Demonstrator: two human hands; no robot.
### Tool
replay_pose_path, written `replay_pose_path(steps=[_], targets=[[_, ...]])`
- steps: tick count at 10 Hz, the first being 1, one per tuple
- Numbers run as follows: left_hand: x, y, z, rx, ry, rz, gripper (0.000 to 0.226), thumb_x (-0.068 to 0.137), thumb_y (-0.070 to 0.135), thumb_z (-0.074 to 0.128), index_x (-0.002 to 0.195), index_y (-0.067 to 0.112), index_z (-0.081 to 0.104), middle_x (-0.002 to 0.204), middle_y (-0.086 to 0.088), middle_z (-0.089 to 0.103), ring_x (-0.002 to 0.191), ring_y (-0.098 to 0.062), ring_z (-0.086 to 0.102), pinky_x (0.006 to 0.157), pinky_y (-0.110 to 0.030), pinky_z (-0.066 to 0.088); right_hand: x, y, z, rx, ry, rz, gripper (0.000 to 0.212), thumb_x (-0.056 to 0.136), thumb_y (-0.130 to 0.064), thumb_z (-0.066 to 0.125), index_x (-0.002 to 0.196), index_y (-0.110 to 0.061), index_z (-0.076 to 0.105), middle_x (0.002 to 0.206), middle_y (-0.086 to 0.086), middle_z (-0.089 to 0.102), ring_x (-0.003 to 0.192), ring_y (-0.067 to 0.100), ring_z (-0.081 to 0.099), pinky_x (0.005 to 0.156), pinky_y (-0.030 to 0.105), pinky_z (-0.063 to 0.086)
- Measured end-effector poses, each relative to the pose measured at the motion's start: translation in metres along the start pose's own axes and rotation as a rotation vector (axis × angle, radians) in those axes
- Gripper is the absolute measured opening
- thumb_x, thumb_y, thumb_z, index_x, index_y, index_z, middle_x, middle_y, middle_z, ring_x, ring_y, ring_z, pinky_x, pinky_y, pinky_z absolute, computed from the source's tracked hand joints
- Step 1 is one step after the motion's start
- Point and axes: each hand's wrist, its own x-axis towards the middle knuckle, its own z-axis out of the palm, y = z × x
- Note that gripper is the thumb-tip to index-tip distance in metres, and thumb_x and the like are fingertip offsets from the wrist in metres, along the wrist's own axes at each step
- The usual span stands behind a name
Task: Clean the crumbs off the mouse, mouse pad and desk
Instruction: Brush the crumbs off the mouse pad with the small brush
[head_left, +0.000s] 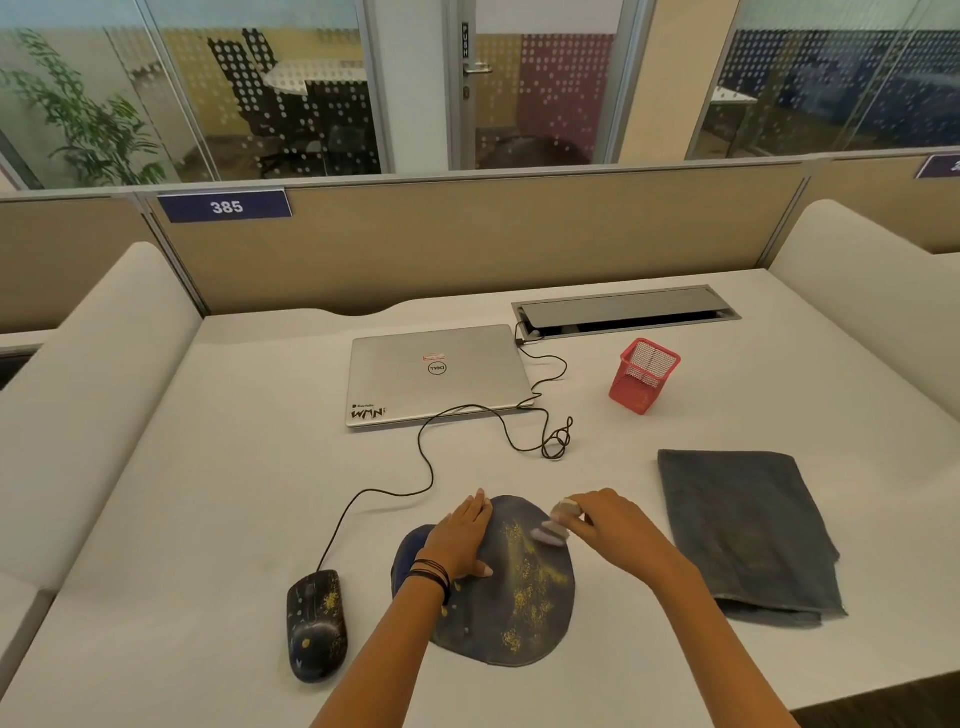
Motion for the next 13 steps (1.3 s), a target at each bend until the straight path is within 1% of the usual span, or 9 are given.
replay_pose_path(steps=[1, 3, 5, 6, 7, 9, 10, 11, 13], targets=[[0.000, 0.000, 0.000, 0.002, 0.001, 0.002, 0.095, 0.088, 0.033, 0.063, 0.151, 0.008, -0.003, 0.160, -0.009, -0.011, 0.149, -0.024, -0.001, 0.122, -0.034, 0.012, 0.001, -0.002, 0.004, 0.006, -0.005, 0.011, 0.035, 0.097, -0.038, 0.042, 0.116, -0.018, 0.063, 0.118, 0.003, 0.064, 0.103, 0.016, 0.058, 0.085, 0.023, 0.043], [0.000, 0.000, 0.000, -0.001, 0.005, 0.005, 0.094, 0.088, 0.033, 0.063, 0.151, 0.009, -0.002, 0.160, -0.009, -0.011, 0.149, -0.024, -0.001, 0.121, -0.033, 0.011, 0.001, 0.004, 0.004, 0.026, -0.060, -0.013, 0.036, 0.096, -0.039, 0.046, 0.098, -0.010, 0.067, 0.095, 0.007, 0.068, 0.078, 0.016, 0.058, 0.071, 0.030, 0.044], [-0.001, 0.000, 0.001, -0.013, 0.005, 0.000, 0.093, 0.088, 0.031, 0.063, 0.151, 0.009, -0.002, 0.160, -0.008, -0.010, 0.149, -0.024, 0.000, 0.122, -0.033, 0.011, 0.008, -0.007, 0.007, 0.125, 0.005, -0.055, 0.030, 0.097, -0.029, 0.046, 0.110, -0.011, 0.067, 0.113, 0.008, 0.068, 0.102, 0.021, 0.061, 0.088, 0.029, 0.046], [-0.001, 0.000, 0.000, -0.011, 0.003, -0.002, 0.094, 0.088, 0.032, 0.063, 0.151, 0.009, -0.002, 0.160, -0.009, -0.010, 0.149, -0.024, 0.000, 0.122, -0.033, 0.011, 0.008, -0.003, 0.009, 0.075, -0.089, -0.009, 0.032, 0.096, -0.031, 0.048, 0.111, -0.010, 0.066, 0.115, 0.009, 0.066, 0.097, 0.019, 0.060, 0.080, 0.022, 0.043], [0.000, 0.000, 0.000, 0.000, -0.001, 0.001, 0.095, 0.087, 0.032, 0.064, 0.151, 0.008, -0.001, 0.160, -0.010, -0.010, 0.148, -0.025, 0.000, 0.122, -0.034, 0.012, 0.007, -0.003, 0.005, 0.044, -0.132, -0.028, 0.031, 0.095, -0.033, 0.050, 0.103, -0.008, 0.067, 0.104, 0.010, 0.067, 0.085, 0.017, 0.058, 0.075, 0.026, 0.043], [-0.001, 0.000, 0.000, -0.005, 0.001, -0.001, 0.094, 0.087, 0.031, 0.064, 0.151, 0.009, -0.001, 0.160, -0.009, -0.010, 0.148, -0.025, 0.001, 0.122, -0.034, 0.012, 0.010, -0.013, 0.004, 0.099, 0.019, -0.086, 0.032, 0.096, -0.032, 0.048, 0.106, -0.010, 0.068, 0.109, 0.008, 0.069, 0.099, 0.022, 0.061, 0.088, 0.031, 0.046], [-0.001, 0.000, 0.000, -0.011, 0.002, -0.004, 0.094, 0.087, 0.031, 0.064, 0.151, 0.009, -0.001, 0.160, -0.009, -0.010, 0.149, -0.024, 0.000, 0.122, -0.034, 0.012, 0.007, -0.010, 0.009, 0.113, -0.055, -0.062, 0.032, 0.095, -0.032, 0.050, 0.106, -0.007, 0.068, 0.109, 0.010, 0.068, 0.099, 0.024, 0.061, 0.088, 0.033, 0.047], [-0.001, 0.000, -0.001, -0.004, 0.003, 0.001, 0.094, 0.087, 0.032, 0.064, 0.151, 0.008, -0.001, 0.160, -0.009, -0.010, 0.148, -0.025, 0.000, 0.122, -0.034, 0.011, 0.006, -0.004, 0.009, 0.062, -0.131, -0.051, 0.031, 0.095, -0.033, 0.050, 0.105, -0.010, 0.067, 0.107, 0.009, 0.068, 0.094, 0.022, 0.062, 0.083, 0.032, 0.048], [0.000, 0.000, 0.000, -0.002, 0.007, 0.000, 0.094, 0.087, 0.031, 0.064, 0.151, 0.008, -0.001, 0.160, -0.009, -0.010, 0.148, -0.024, 0.000, 0.121, -0.034, 0.012, 0.008, -0.017, 0.006, 0.160, 0.038, -0.109, 0.028, 0.094, -0.037, 0.049, 0.106, -0.021, 0.069, 0.110, -0.003, 0.070, 0.098, 0.011, 0.061, 0.082, 0.015, 0.043]])
